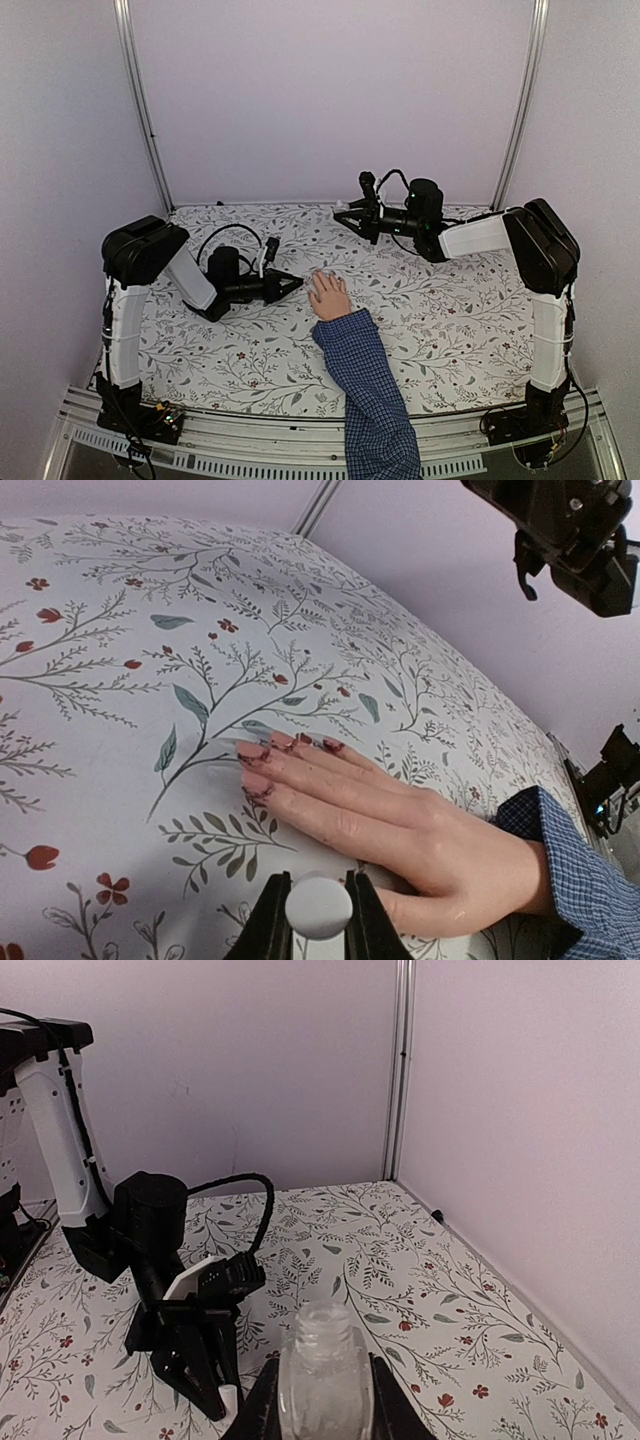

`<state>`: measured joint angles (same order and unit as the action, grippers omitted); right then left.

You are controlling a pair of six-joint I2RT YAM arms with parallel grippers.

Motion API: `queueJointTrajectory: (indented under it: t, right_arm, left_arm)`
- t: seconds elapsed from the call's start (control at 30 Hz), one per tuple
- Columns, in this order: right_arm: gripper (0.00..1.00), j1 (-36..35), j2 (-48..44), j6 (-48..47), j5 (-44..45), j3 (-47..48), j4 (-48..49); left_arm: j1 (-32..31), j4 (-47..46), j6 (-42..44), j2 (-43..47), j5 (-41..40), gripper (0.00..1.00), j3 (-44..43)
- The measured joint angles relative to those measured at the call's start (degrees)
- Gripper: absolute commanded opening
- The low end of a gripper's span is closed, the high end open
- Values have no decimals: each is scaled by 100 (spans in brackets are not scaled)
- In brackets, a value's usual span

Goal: Paint the nails
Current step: Paint the nail polish on the nail.

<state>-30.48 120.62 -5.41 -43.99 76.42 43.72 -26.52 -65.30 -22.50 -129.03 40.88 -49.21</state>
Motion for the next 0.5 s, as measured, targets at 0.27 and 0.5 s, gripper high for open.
queueJointTrajectory:
  t: [0.27,0.5]
  right_arm:
    - [0,0,0,-2,24,0,0]
    - [0,0,0,-2,33,0,0]
  left_arm:
    - [0,144,22,0,-94,0,-70]
    - [-2,264,24,0,-142,0,-133]
